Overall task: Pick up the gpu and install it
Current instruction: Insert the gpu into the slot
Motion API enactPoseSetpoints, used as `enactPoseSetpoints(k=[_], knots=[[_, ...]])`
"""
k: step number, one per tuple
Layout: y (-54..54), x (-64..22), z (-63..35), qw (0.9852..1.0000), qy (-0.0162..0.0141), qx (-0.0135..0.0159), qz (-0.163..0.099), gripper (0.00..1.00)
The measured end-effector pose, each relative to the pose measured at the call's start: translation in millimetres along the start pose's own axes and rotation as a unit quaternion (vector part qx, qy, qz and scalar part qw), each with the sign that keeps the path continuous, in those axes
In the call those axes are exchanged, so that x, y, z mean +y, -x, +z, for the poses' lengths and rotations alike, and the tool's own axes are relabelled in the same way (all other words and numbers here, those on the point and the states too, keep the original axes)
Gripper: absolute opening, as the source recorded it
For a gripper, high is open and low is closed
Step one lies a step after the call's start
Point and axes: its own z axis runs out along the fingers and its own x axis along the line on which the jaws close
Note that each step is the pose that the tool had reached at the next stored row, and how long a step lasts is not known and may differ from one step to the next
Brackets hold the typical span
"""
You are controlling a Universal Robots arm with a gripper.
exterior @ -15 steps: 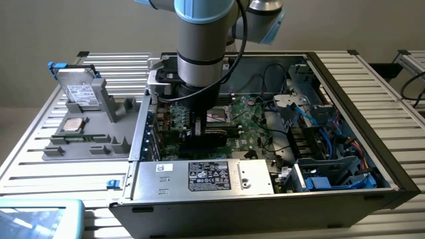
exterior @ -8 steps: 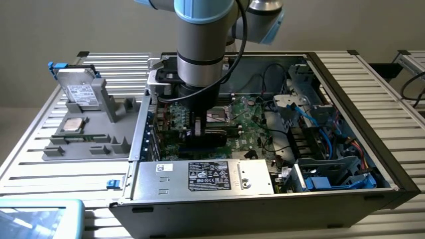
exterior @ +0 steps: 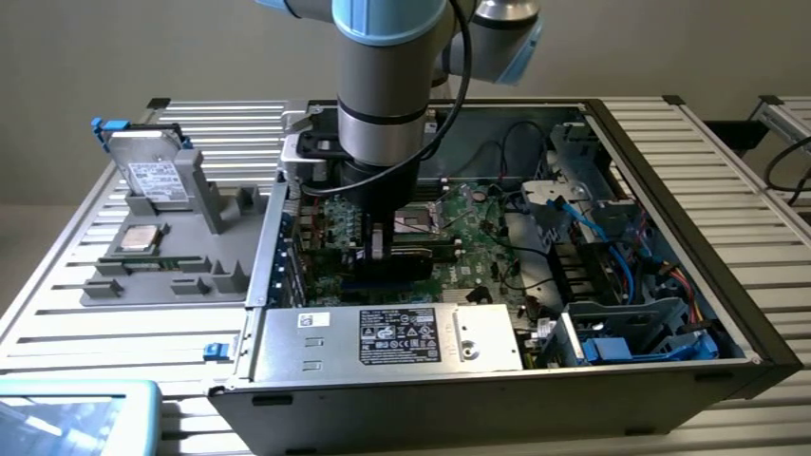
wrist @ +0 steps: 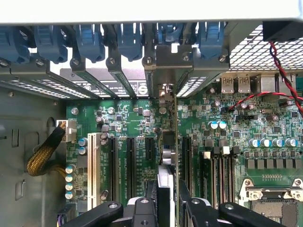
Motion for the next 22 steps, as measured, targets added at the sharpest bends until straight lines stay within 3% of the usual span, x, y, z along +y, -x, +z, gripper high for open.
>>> enactPoseSetpoints(k=[22], knots=[[-0.5, 0.2, 1.9, 1.0, -0.0001, 0.0002, -0.005, 0.28]])
